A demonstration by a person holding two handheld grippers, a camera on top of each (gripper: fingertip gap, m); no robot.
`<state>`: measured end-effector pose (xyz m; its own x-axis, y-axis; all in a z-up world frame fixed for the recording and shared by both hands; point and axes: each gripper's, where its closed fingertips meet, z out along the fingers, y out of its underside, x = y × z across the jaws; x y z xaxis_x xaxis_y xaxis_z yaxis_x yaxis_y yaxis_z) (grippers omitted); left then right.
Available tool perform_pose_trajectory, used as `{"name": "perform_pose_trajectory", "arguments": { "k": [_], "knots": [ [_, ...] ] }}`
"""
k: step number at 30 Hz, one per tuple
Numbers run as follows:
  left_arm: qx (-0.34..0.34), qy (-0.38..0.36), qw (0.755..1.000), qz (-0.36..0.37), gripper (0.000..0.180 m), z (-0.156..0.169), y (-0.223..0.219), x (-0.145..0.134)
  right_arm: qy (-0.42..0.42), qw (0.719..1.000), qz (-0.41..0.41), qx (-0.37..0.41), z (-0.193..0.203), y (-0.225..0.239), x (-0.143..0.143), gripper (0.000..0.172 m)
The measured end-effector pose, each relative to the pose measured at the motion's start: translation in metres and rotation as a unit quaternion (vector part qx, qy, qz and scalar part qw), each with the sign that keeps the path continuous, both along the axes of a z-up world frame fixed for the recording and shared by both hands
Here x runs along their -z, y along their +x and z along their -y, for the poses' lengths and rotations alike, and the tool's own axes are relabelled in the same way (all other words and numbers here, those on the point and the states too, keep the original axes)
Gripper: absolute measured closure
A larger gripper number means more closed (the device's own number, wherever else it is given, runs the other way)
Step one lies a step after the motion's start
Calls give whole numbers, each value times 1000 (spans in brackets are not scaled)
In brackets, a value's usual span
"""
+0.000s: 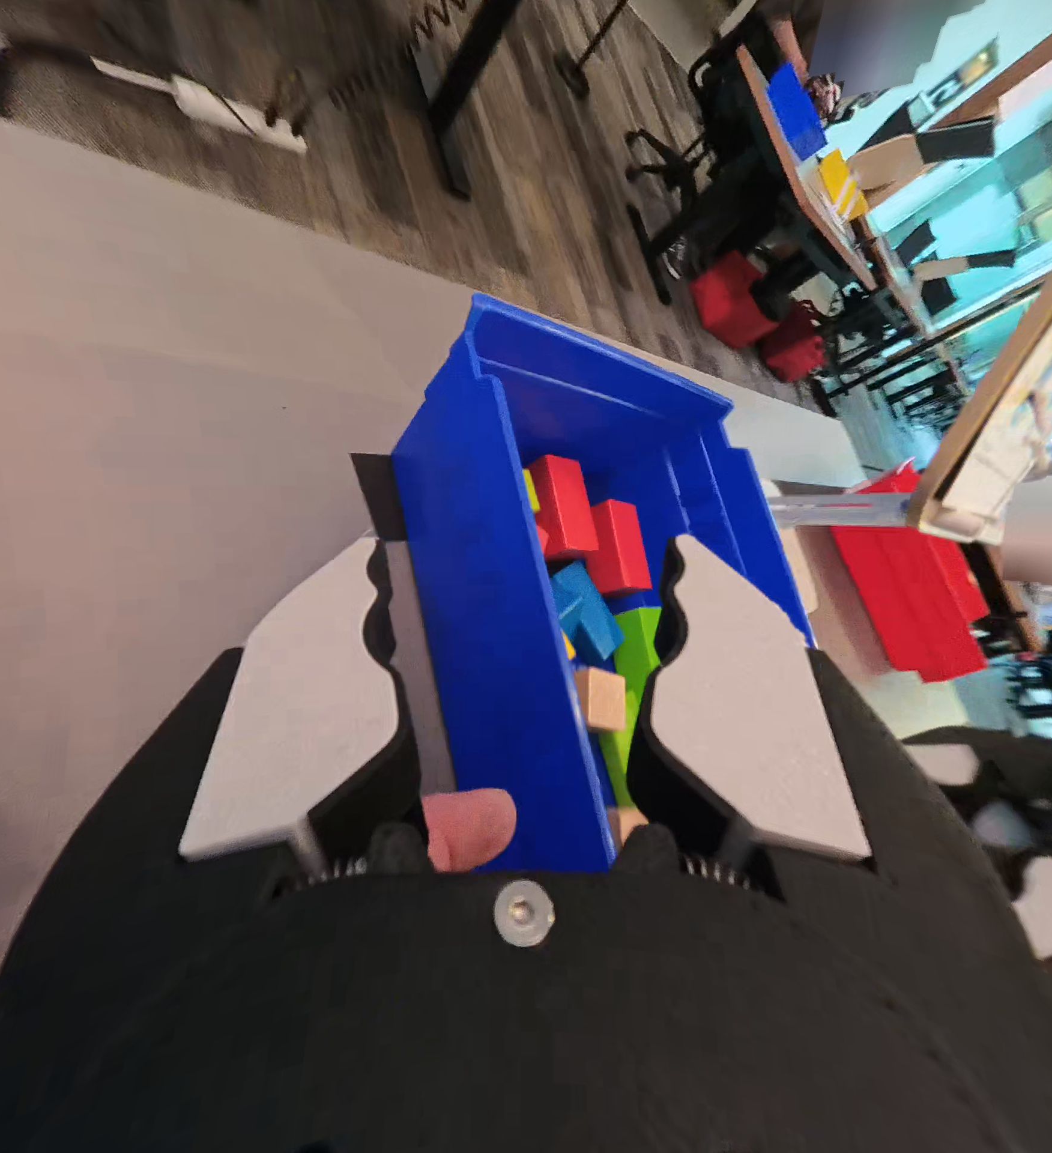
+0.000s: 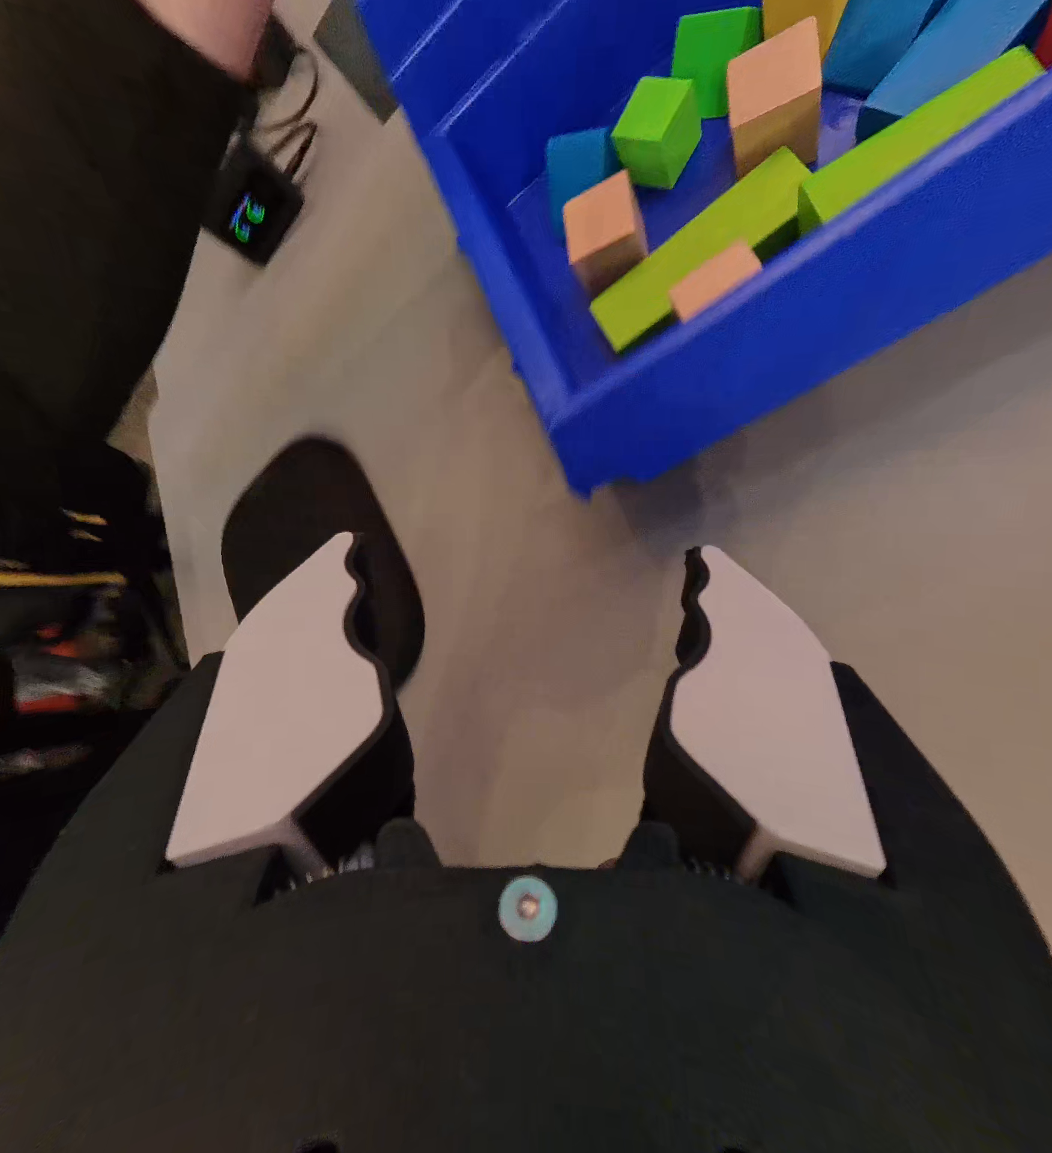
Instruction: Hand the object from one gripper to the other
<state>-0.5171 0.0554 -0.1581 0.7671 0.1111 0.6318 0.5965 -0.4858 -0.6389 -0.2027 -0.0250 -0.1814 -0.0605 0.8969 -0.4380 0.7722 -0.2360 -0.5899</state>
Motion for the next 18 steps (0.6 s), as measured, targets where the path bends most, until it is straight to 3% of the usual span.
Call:
{"name": "perform_pose_trajectory", "arguments": {
  "k": [2,5,9,11,14,18],
  "knots": [
    [0,17,999,-42,96,26,9,-19,94,996,-9,5,-22,57,-17,78],
    [10,44,995,-93,96,66,41,-46,207,972,-15,113,-102,162,-50,78],
    [4,46,991,-125,93,102,75,-48,318,883,31,345,-267,359,-81,94],
    [-6,29,991,-132,93,112,81,-34,309,841,58,440,-332,456,-74,97],
    [-14,13,994,-108,91,119,90,-14,279,813,115,498,-385,555,-41,103],
    [-31,-21,993,-110,92,121,92,16,193,837,123,497,-404,585,8,122]
  ]
}}
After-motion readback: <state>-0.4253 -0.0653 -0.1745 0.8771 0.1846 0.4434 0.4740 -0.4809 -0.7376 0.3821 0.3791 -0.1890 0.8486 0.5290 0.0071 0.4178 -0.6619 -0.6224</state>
